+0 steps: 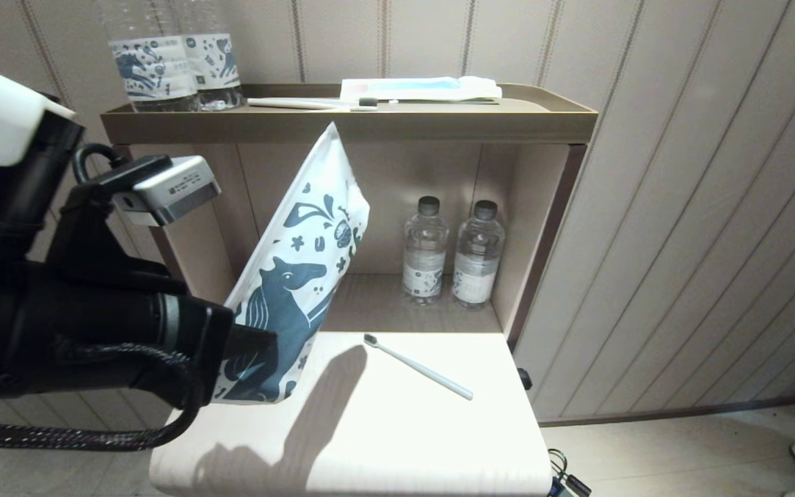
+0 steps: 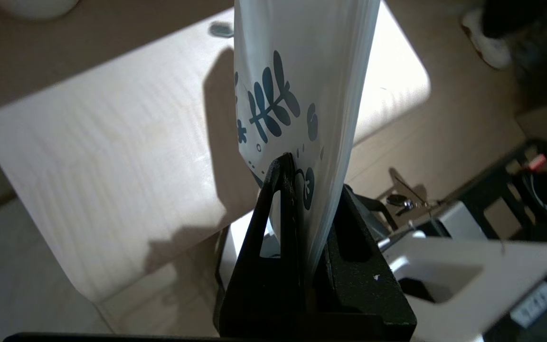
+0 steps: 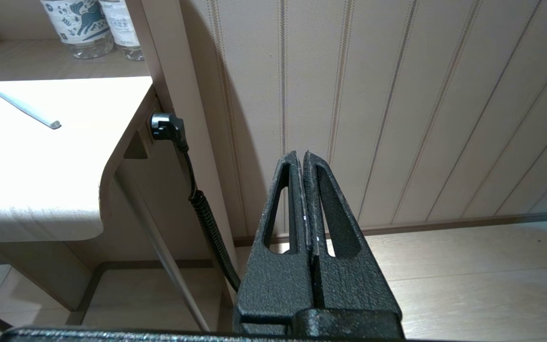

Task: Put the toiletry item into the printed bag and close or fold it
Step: Pick up the storage bag

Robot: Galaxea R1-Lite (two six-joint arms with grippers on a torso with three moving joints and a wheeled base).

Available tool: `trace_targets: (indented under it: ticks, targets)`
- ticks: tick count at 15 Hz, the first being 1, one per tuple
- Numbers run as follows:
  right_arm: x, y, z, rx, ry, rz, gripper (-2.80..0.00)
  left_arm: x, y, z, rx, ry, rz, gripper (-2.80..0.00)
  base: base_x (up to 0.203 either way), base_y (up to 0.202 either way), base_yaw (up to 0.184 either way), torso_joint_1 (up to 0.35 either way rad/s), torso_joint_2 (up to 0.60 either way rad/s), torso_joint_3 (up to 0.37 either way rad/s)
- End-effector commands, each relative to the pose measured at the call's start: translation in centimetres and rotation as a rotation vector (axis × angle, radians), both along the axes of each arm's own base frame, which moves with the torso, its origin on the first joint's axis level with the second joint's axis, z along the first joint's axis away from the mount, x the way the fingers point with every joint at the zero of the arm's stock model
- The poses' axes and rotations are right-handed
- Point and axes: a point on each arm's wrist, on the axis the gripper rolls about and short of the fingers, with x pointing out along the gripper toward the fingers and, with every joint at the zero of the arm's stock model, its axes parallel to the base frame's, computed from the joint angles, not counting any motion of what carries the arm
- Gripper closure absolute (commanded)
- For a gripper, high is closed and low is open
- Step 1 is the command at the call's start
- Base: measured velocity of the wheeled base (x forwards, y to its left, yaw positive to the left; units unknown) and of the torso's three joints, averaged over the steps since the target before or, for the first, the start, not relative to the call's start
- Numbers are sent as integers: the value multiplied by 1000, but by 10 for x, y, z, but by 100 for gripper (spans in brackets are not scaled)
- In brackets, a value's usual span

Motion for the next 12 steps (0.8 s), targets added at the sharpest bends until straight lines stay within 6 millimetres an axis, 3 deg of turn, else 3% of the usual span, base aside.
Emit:
trace_targets:
  ticks: [1,5,12]
  targets:
    - [0,0,0,0,0,0,0,-17,15,14,-36,-72,-111,0,0,0,0,0,0,0]
    - [0,0,0,0,0,0,0,-15,9,11,-66,-24,-256,0,0,0,0,0,0,0]
    - [0,0,0,0,0,0,0,20,-16,-24,83,68,-372,0,0,0,0,0,0,0]
